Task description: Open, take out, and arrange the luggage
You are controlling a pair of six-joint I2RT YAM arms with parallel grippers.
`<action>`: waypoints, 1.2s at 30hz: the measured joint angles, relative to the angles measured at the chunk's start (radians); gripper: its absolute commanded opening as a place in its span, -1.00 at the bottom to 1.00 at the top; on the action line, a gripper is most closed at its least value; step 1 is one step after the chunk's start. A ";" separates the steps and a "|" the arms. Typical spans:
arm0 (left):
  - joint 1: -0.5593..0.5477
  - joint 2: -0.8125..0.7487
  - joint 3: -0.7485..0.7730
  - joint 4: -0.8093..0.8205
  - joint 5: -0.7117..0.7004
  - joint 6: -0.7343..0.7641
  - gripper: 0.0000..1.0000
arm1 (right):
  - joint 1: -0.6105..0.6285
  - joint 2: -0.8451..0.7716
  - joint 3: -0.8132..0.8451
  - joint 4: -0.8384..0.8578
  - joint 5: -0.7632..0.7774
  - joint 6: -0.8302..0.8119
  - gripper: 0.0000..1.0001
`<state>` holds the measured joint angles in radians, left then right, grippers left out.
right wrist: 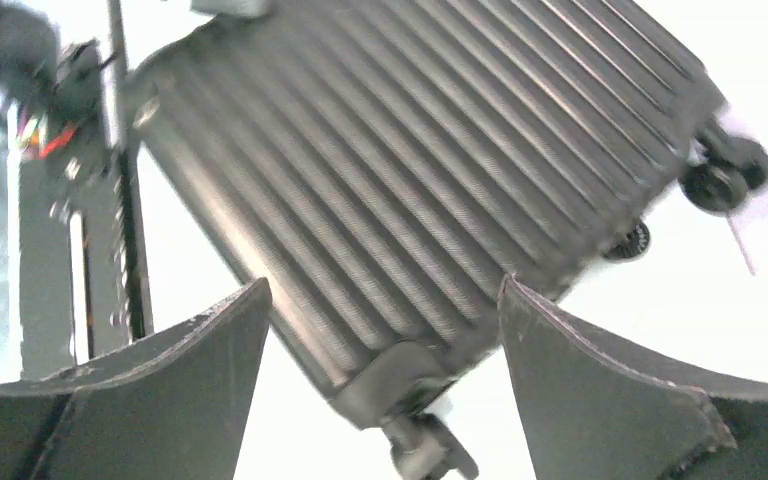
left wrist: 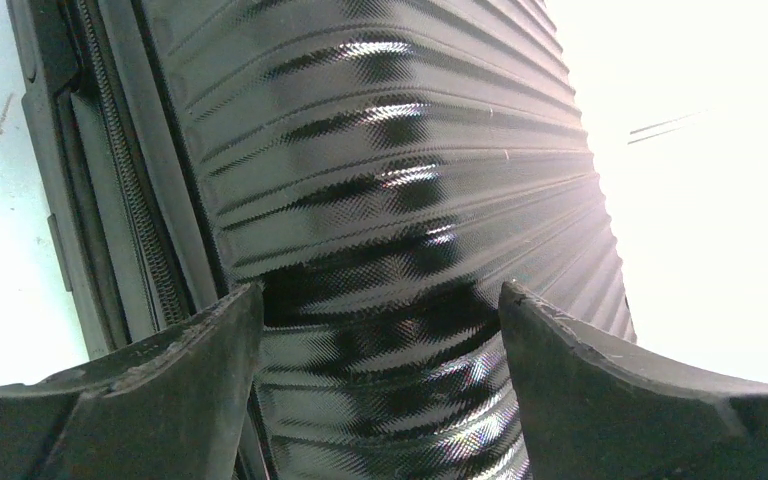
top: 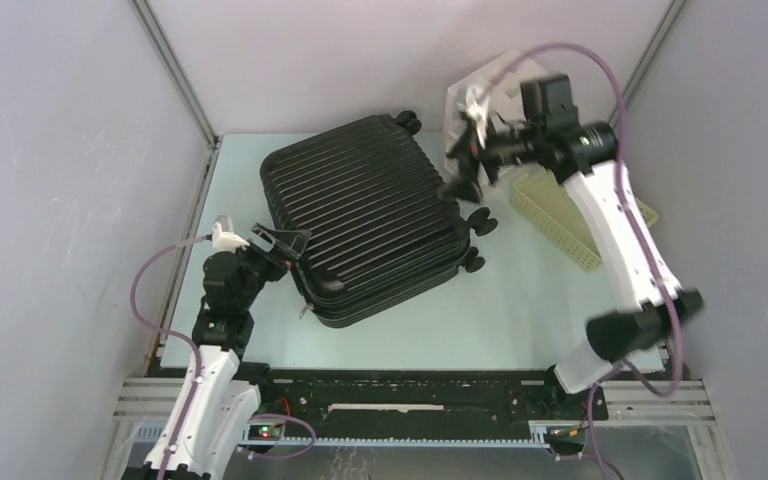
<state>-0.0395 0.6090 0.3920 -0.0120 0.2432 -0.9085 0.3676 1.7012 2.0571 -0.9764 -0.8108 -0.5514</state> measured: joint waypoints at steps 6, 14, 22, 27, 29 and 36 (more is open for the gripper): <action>-0.117 0.010 0.011 -0.005 -0.071 -0.009 0.75 | 0.106 -0.341 -0.496 -0.181 -0.095 -0.417 0.54; -0.333 0.116 0.058 0.018 -0.110 -0.035 0.76 | 0.099 -0.340 -0.867 -0.099 0.023 -0.492 -0.05; -0.478 0.213 0.095 0.082 -0.119 -0.045 0.80 | -0.033 -0.344 -0.881 0.051 0.097 -0.281 -0.36; -0.509 0.174 0.097 0.014 -0.121 0.021 0.91 | -0.135 -0.350 -0.887 0.117 0.090 -0.178 -0.32; -0.511 0.117 0.103 -0.066 -0.138 0.079 0.96 | -0.150 -0.355 -0.898 0.127 0.060 -0.175 -0.29; -0.512 -0.110 0.124 -0.267 -0.130 0.221 0.86 | -0.135 -0.371 -0.922 0.094 -0.096 -0.283 -0.11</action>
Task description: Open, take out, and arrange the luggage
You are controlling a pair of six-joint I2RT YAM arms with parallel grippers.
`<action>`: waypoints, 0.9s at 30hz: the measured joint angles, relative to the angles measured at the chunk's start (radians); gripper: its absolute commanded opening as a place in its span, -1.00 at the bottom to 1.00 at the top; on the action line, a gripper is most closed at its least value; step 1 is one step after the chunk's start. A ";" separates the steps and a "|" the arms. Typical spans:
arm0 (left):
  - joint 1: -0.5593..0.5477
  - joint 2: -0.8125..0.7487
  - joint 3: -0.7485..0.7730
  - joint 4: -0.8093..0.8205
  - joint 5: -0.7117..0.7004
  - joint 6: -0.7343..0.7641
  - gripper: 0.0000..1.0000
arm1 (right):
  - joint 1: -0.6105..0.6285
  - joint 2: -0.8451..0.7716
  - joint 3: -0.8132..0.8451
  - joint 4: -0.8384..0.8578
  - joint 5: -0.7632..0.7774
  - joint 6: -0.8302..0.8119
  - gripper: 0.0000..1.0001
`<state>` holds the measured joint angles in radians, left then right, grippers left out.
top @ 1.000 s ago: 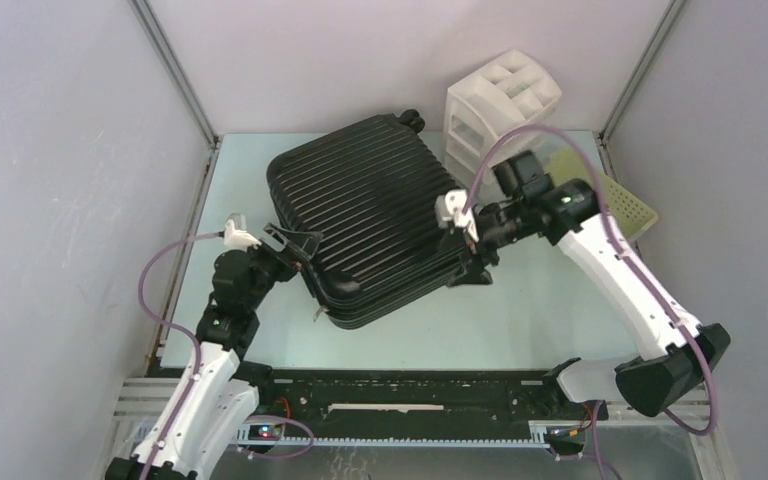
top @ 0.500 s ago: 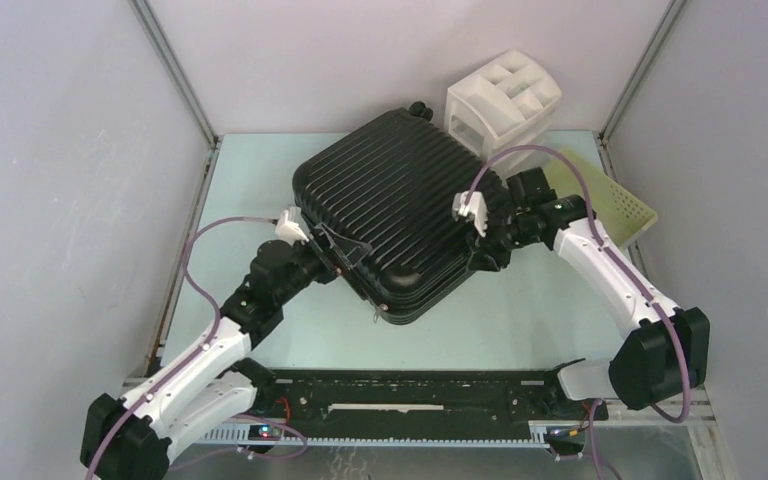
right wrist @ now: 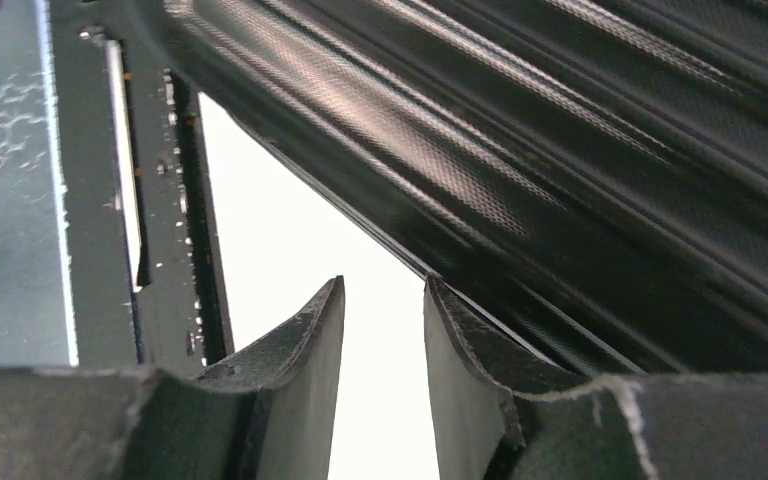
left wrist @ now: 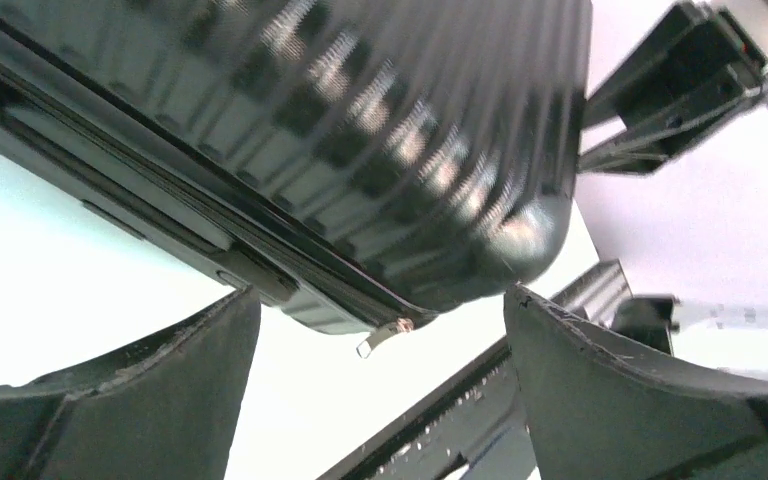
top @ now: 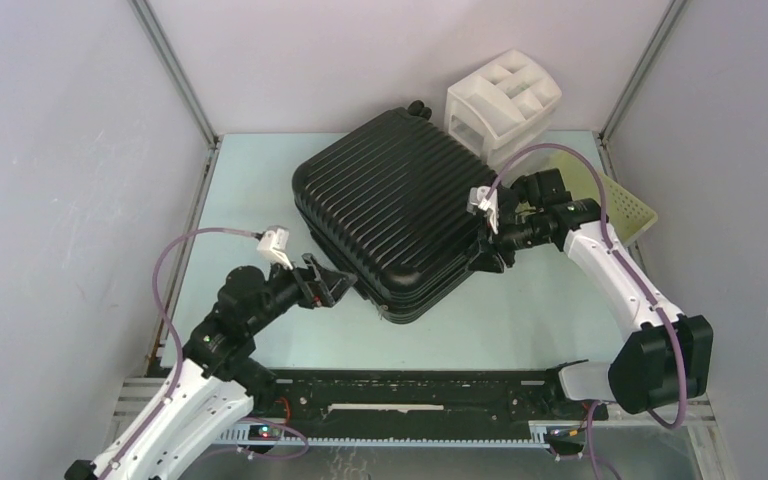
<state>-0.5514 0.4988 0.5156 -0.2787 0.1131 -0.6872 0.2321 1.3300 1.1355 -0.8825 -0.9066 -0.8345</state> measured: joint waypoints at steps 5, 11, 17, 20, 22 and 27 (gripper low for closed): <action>-0.011 -0.040 -0.006 -0.048 0.124 0.039 0.78 | 0.025 -0.006 0.000 -0.052 -0.101 -0.089 -0.02; -0.131 -0.103 -0.126 0.065 0.142 0.077 0.74 | 0.055 -0.009 0.000 -0.093 -0.158 -0.148 0.00; -0.205 0.042 -0.264 0.305 0.127 0.140 0.69 | 0.061 -0.009 0.000 -0.105 -0.177 -0.168 0.00; -0.206 0.133 -0.294 0.418 0.127 0.158 0.62 | 0.058 -0.009 0.000 -0.109 -0.177 -0.175 0.00; -0.206 0.179 -0.310 0.484 0.128 0.165 0.55 | 0.058 -0.009 0.000 -0.113 -0.177 -0.178 0.00; -0.206 0.295 -0.317 0.621 0.151 0.173 0.44 | 0.058 -0.009 0.000 -0.123 -0.177 -0.186 0.00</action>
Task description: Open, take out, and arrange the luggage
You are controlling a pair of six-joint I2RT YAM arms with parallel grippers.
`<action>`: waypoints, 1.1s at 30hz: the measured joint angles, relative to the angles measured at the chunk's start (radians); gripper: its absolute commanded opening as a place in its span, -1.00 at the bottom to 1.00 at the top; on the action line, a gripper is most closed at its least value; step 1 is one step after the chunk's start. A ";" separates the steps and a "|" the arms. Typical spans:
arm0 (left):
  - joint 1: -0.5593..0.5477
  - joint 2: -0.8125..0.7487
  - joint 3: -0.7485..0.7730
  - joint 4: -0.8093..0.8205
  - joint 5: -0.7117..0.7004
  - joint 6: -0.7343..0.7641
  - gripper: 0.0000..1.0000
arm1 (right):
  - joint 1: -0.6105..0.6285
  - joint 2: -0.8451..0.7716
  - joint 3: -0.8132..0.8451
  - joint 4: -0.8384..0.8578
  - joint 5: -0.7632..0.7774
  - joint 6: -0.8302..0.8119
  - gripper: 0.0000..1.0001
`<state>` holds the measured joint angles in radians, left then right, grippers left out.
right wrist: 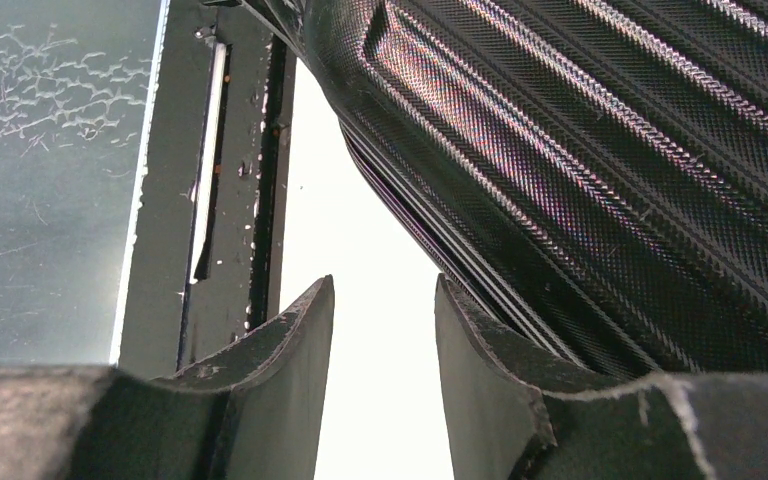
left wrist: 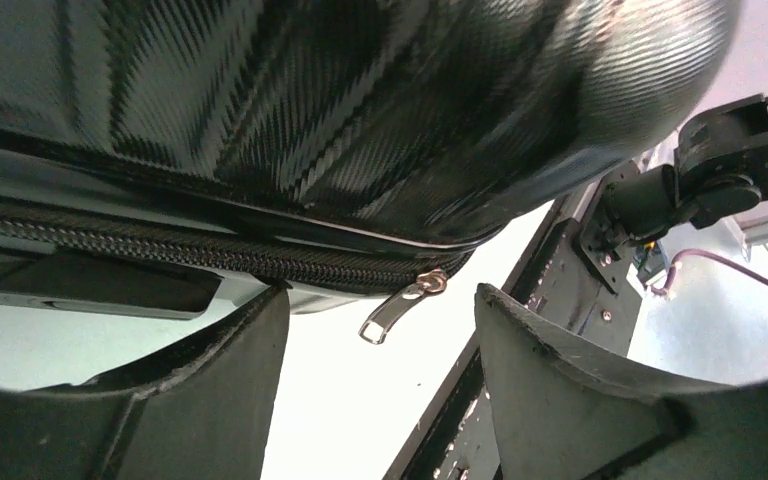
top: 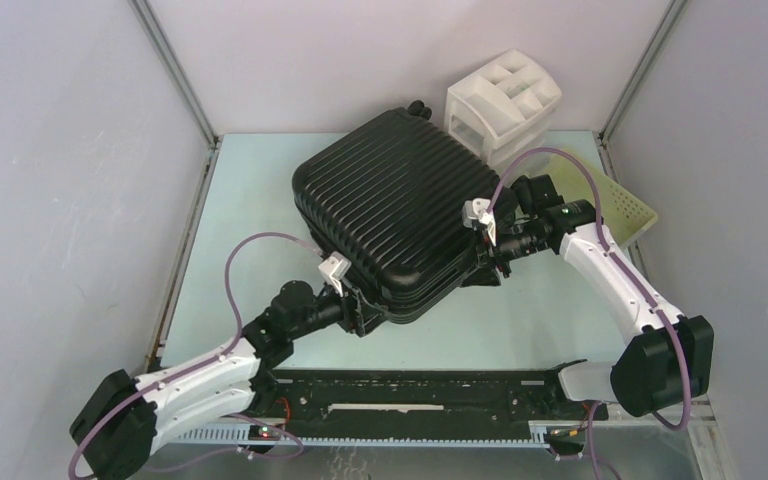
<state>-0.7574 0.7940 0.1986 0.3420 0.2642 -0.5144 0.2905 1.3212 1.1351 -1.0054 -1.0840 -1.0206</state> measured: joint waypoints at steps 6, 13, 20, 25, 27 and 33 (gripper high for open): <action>0.000 0.082 -0.004 0.050 0.037 0.002 0.13 | 0.000 0.001 0.000 -0.005 0.000 -0.007 0.00; 0.001 0.089 -0.022 0.076 0.039 0.017 -0.27 | 0.000 0.006 0.000 -0.008 0.000 -0.011 0.00; 0.000 0.069 -0.035 0.100 0.065 0.016 -0.65 | 0.000 0.009 0.000 -0.008 0.000 -0.012 0.00; 0.000 0.056 -0.036 0.102 0.073 0.014 -0.77 | 0.000 0.011 0.000 -0.008 0.001 -0.014 0.00; 0.000 0.056 -0.036 0.105 0.077 0.009 -0.97 | 0.000 0.012 0.000 -0.008 0.001 -0.015 0.00; -0.005 0.055 -0.036 0.119 0.082 -0.002 -1.00 | 0.000 0.018 0.000 -0.009 0.002 -0.016 -0.01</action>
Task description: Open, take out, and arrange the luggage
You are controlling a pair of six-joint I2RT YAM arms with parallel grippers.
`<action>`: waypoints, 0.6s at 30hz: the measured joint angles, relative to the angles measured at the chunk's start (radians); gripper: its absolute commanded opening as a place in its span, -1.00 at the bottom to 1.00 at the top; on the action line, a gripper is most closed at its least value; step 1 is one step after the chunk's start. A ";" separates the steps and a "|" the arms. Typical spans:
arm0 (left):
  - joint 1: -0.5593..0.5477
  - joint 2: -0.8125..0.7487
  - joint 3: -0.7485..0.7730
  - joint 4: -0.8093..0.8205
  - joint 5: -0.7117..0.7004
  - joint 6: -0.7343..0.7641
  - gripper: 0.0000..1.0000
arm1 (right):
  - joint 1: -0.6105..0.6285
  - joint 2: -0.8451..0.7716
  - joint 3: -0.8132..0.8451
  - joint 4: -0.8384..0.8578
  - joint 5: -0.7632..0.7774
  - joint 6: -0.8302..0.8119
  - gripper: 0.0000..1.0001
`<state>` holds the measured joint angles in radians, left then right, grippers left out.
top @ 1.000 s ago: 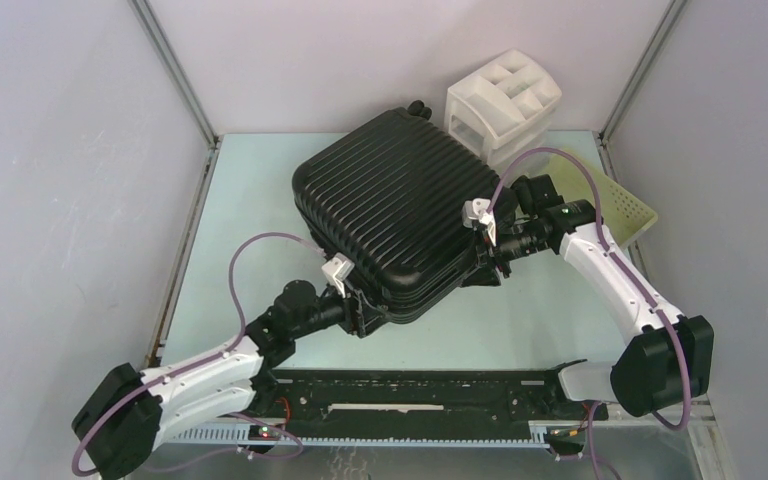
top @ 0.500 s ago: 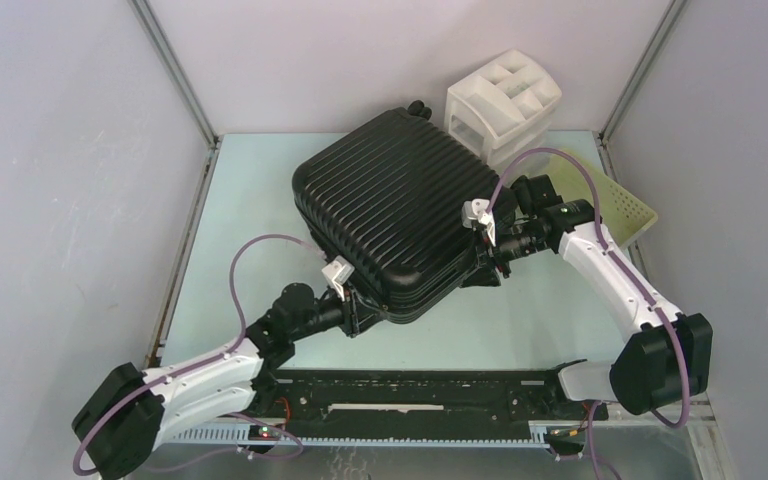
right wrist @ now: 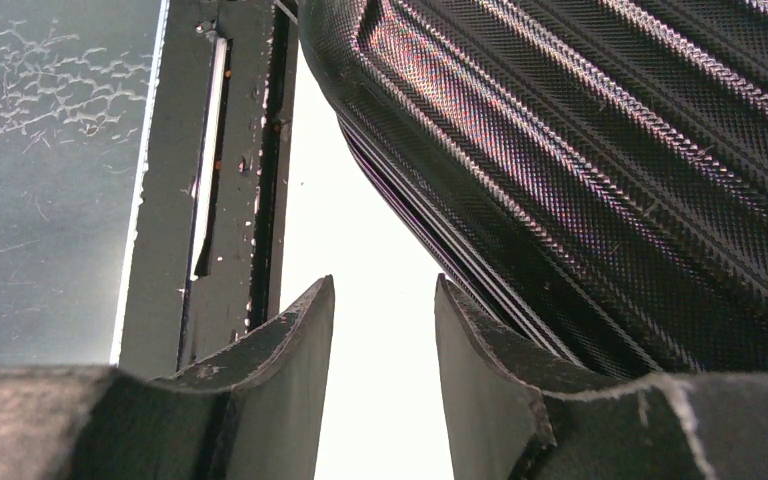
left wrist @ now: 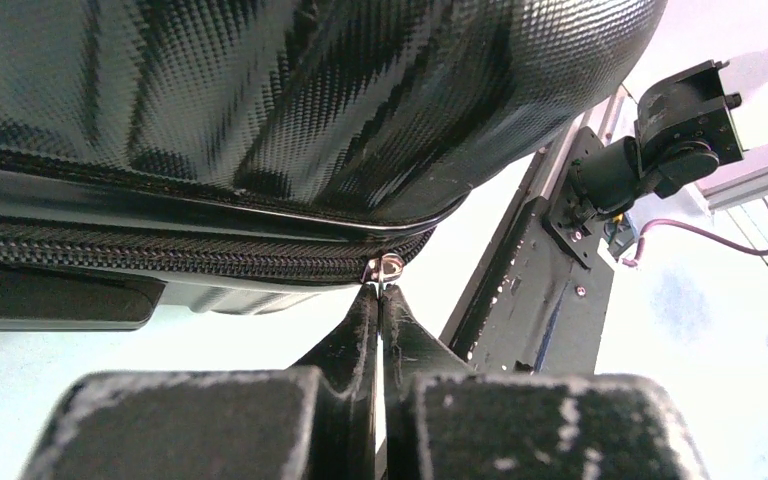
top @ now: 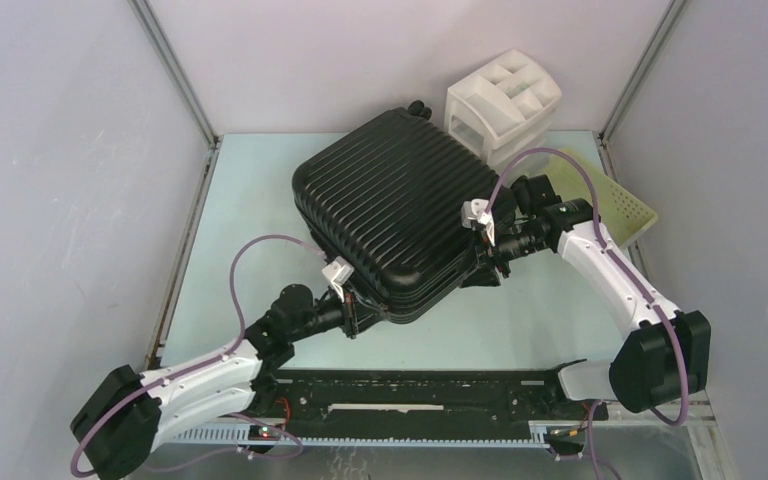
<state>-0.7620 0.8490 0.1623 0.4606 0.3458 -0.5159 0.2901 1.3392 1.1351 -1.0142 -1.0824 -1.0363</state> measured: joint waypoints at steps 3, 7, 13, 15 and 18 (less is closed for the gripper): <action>0.000 -0.015 0.000 -0.021 -0.012 0.000 -1.00 | 0.000 0.000 0.000 -0.001 0.000 -0.003 -0.01; 0.000 -0.077 0.002 -0.117 -0.072 0.000 -1.00 | 0.000 0.000 0.000 -0.007 0.000 -0.010 -0.01; -0.002 -0.173 0.030 -0.304 -0.201 -0.002 -1.00 | 0.000 0.003 0.000 -0.011 0.002 -0.014 -0.02; -0.002 -0.189 0.051 -0.361 -0.249 -0.004 -1.00 | 0.001 0.005 0.000 -0.011 0.006 -0.013 -0.02; 0.002 -0.187 0.084 -0.427 -0.309 -0.004 -1.00 | 0.001 0.008 0.000 -0.006 0.019 -0.008 -0.03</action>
<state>-0.7601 0.6624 0.2459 0.0338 0.0372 -0.5198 0.2909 1.3472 1.1351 -1.0206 -1.0630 -1.0447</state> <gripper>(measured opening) 0.009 0.494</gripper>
